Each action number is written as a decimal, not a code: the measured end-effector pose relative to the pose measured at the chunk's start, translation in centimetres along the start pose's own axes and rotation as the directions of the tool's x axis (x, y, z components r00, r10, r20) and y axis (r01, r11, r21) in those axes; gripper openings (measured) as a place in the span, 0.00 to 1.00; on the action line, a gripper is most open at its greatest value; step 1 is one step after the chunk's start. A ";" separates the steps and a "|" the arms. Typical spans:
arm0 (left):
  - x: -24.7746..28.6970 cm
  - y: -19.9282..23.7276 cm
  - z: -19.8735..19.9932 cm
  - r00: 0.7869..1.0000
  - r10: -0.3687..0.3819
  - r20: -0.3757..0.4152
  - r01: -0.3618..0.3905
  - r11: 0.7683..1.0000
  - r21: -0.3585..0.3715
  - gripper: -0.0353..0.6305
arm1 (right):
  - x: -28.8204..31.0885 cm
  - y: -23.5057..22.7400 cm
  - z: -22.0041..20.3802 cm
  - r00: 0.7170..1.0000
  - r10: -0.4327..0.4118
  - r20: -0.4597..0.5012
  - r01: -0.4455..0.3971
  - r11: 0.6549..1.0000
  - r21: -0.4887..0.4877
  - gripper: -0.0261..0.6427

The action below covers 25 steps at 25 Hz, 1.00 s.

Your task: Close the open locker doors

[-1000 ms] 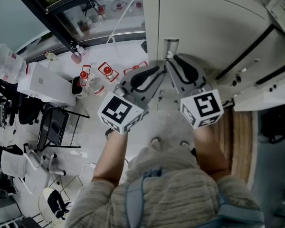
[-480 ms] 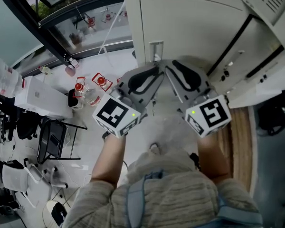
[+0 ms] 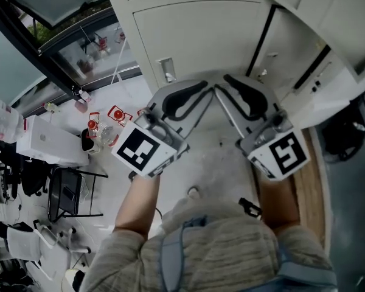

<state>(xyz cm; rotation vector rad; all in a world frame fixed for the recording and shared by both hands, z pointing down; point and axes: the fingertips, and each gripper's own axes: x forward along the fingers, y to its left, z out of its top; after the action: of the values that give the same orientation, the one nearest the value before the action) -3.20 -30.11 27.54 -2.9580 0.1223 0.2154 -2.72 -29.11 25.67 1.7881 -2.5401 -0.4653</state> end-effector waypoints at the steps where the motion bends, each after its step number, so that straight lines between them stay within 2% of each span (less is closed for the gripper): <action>1: 0.6 -0.5 0.4 1.000 -0.014 0.005 0.014 1.000 0.013 0.12 | -0.7 -0.5 0.6 1.000 -0.003 0.018 0.003 1.000 -0.017 0.17; 9: 5.9 -5.4 4.5 0.990 -0.122 0.066 0.117 0.991 0.071 0.12 | -7.1 -5.0 4.9 0.986 -0.132 0.099 0.140 0.987 -0.078 0.17; 15: 9.0 -8.6 7.4 0.975 -0.204 0.094 0.192 0.974 0.123 0.12 | -10.6 -7.3 7.6 0.976 -0.176 0.125 0.194 0.971 -0.143 0.17; 21: 11.1 -10.5 8.4 0.966 -0.240 0.094 0.223 0.961 0.162 0.12 | -13.9 -10.2 8.0 0.978 -0.194 0.070 0.205 0.956 -0.211 0.17; 25: 12.0 -11.3 8.9 0.965 -0.241 0.105 0.222 0.961 0.165 0.12 | -15.4 -11.5 7.7 0.974 -0.219 0.051 0.225 0.956 -0.190 0.17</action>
<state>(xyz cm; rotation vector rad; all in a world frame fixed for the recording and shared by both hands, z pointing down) 8.46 -18.25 18.95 -2.7669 -0.2142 0.3405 12.01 -16.63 18.10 2.0118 -2.2274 -0.7218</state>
